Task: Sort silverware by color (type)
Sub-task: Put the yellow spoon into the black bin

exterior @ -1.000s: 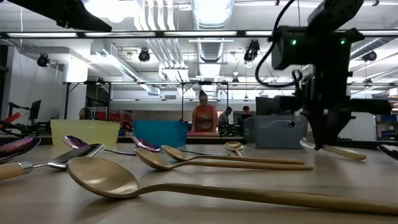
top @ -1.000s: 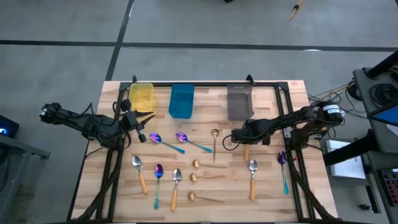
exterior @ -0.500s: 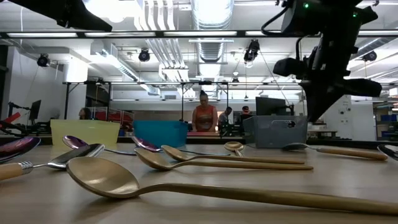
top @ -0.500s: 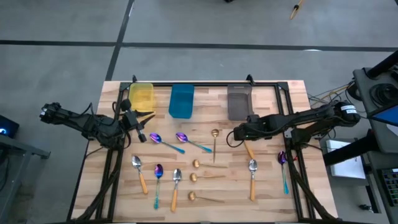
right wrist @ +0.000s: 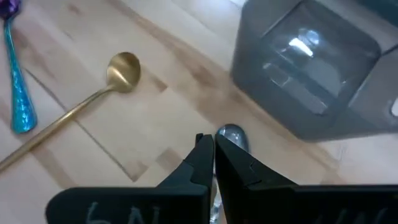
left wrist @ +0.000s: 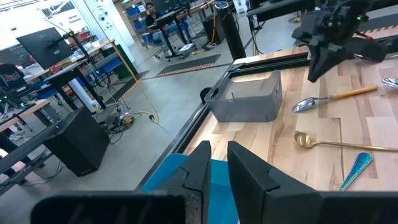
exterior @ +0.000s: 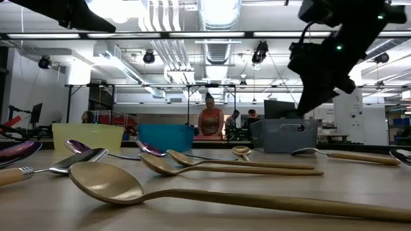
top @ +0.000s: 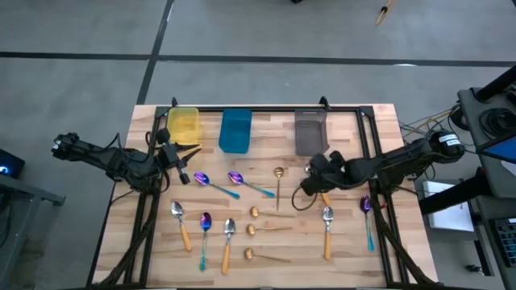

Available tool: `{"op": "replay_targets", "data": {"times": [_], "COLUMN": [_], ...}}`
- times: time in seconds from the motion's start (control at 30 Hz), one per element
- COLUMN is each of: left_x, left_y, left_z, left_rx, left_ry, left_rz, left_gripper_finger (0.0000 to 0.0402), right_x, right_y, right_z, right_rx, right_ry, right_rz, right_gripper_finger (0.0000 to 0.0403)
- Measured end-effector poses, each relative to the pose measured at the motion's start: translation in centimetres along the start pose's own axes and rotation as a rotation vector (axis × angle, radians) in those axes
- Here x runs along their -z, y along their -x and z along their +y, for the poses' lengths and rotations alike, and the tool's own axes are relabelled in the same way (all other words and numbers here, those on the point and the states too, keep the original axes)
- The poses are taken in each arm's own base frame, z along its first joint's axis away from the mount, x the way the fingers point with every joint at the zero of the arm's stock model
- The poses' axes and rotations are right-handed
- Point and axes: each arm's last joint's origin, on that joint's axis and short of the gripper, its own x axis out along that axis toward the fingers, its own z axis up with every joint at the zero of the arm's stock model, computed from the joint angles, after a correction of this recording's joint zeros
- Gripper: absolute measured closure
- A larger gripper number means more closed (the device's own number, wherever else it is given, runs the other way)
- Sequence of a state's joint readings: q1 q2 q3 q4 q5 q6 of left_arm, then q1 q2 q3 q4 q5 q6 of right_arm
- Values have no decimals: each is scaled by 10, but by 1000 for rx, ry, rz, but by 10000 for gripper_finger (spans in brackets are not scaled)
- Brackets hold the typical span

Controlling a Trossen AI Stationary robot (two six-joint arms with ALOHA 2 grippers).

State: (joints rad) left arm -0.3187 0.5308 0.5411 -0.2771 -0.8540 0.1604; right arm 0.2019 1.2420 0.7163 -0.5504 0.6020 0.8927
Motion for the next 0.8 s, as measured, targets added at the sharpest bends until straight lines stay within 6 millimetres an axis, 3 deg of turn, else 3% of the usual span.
{"op": "replay_targets", "data": {"times": [0.2, 0.37, 0.47, 0.6, 0.8], "left_x": [0, 0, 0, 0, 0], "left_y": [0, -1, -2, -2, -2], "left_z": [0, -1, -2, -3, -3], "left_rx": [1, 0, 1, 2, 2], "left_ry": [-8, -12, -16, -20, -25], "left_rz": [1, 5, 8, 11, 11], "left_gripper_finger": [365, 365, 365, 365, 365], "right_x": [38, 58, 62, 60, 56], "right_y": [-5, -12, -14, -12, -14], "right_z": [-1, -12, -16, -12, -13], "right_rx": [-47, -27, -15, -46, -52], "right_ry": [-66, -128, -136, -306, -359], "right_rz": [-34, -12, 2, 59, 154], "right_gripper_finger": [394, 394, 394, 389, 333]}}
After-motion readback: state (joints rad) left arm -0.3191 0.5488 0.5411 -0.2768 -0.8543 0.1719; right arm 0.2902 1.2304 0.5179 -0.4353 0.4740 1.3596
